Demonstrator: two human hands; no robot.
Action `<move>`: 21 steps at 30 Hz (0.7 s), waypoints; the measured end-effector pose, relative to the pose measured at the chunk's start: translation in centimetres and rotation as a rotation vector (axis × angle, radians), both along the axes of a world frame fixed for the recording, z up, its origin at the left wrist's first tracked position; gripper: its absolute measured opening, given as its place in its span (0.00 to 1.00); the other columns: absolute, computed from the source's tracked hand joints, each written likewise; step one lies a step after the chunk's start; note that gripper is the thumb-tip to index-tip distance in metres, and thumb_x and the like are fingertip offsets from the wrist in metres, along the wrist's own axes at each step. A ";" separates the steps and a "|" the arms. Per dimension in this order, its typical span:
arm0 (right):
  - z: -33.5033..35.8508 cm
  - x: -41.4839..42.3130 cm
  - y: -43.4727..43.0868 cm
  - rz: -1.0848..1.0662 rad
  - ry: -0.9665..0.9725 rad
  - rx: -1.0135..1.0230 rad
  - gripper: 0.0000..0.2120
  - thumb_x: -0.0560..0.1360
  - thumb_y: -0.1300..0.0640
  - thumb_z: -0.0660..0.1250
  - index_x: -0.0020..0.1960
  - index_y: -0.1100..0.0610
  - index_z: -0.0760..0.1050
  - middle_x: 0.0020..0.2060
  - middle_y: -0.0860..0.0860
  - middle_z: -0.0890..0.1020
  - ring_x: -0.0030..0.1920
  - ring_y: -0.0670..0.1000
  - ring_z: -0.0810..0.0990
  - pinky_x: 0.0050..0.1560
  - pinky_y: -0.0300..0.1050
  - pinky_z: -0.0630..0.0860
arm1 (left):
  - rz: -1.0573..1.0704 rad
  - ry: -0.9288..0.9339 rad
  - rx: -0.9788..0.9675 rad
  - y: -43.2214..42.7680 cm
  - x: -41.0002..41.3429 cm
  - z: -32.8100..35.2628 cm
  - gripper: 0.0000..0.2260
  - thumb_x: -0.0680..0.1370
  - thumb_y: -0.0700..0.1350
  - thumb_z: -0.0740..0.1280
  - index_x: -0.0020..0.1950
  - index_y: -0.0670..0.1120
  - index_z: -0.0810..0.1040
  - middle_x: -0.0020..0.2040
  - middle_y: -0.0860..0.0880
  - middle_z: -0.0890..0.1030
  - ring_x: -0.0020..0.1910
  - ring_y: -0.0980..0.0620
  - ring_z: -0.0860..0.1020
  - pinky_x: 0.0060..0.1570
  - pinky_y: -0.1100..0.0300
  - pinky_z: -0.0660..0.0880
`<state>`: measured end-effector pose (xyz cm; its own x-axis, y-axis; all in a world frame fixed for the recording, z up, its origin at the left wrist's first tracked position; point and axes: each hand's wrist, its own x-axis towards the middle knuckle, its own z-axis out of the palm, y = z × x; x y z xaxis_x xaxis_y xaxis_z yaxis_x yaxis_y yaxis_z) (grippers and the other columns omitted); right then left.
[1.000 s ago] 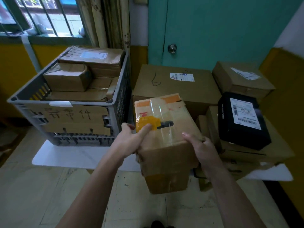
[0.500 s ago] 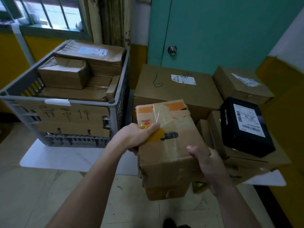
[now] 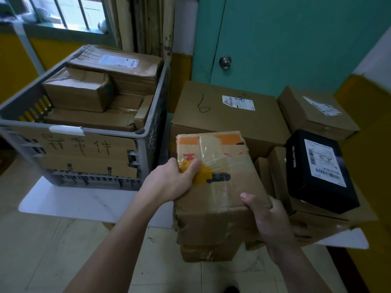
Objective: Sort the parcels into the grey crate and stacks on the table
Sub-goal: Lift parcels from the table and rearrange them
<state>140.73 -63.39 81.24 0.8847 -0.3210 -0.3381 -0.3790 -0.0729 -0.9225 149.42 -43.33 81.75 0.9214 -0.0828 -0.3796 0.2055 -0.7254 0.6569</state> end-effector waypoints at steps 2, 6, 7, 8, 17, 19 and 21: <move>0.0 0.1 -0.1 -0.012 0.002 0.017 0.11 0.75 0.50 0.70 0.54 0.54 0.77 0.47 0.54 0.82 0.47 0.54 0.80 0.38 0.45 0.74 | 0.015 0.000 -0.103 0.1 -0.4 0.0 0.26 0.81 0.66 0.51 0.67 0.49 0.70 0.59 0.48 0.78 0.57 0.48 0.78 0.61 0.46 0.75; 0.0 0.0 -0.3 0.000 -0.012 0.023 0.10 0.73 0.48 0.73 0.48 0.51 0.76 0.45 0.53 0.82 0.45 0.53 0.80 0.36 0.43 0.73 | 0.058 -0.036 -0.166 0.0 -0.6 -0.3 0.19 0.84 0.61 0.53 0.65 0.50 0.72 0.57 0.49 0.79 0.56 0.49 0.78 0.61 0.47 0.75; 0.0 0.0 -0.3 0.000 -0.008 0.020 0.08 0.74 0.49 0.71 0.48 0.51 0.76 0.45 0.53 0.82 0.45 0.52 0.80 0.37 0.43 0.73 | 0.081 -0.032 -0.206 0.0 -0.7 -0.4 0.19 0.83 0.61 0.54 0.64 0.50 0.73 0.57 0.49 0.80 0.55 0.50 0.79 0.60 0.47 0.76; 0.0 0.0 -0.2 0.000 -0.003 0.014 0.07 0.75 0.50 0.70 0.48 0.51 0.76 0.44 0.53 0.82 0.45 0.52 0.80 0.36 0.43 0.73 | 0.100 -0.019 -0.240 0.1 -0.8 -0.5 0.20 0.82 0.63 0.54 0.63 0.50 0.73 0.55 0.49 0.80 0.53 0.50 0.79 0.58 0.48 0.77; 0.1 -0.6 0.8 0.054 0.004 -0.003 0.15 0.68 0.43 0.76 0.46 0.50 0.76 0.43 0.52 0.83 0.45 0.52 0.82 0.37 0.43 0.77 | 0.147 -0.078 -0.248 0.9 -1.7 -2.0 0.22 0.81 0.65 0.54 0.65 0.51 0.71 0.55 0.52 0.78 0.48 0.58 0.77 0.44 0.60 0.75; 0.4 -0.9 0.5 0.080 0.031 0.033 0.06 0.73 0.50 0.71 0.46 0.51 0.75 0.44 0.52 0.83 0.46 0.53 0.82 0.38 0.44 0.76 | 0.196 -0.030 -0.338 1.0 -2.2 -2.4 0.19 0.82 0.64 0.52 0.58 0.51 0.72 0.54 0.51 0.78 0.47 0.58 0.76 0.40 0.61 0.71; 0.7 -1.3 -0.1 0.157 0.072 0.047 0.09 0.73 0.50 0.72 0.50 0.51 0.76 0.47 0.53 0.83 0.49 0.54 0.82 0.41 0.44 0.77 | 0.229 0.014 -0.417 1.3 -2.6 -2.7 0.18 0.82 0.63 0.52 0.56 0.51 0.73 0.52 0.51 0.78 0.48 0.56 0.77 0.40 0.60 0.72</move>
<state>139.42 -63.46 81.90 0.8957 -0.1631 -0.4136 -0.4314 -0.0934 -0.8973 146.80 -42.01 79.05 0.9288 -0.0260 -0.3698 0.3404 -0.3350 0.8786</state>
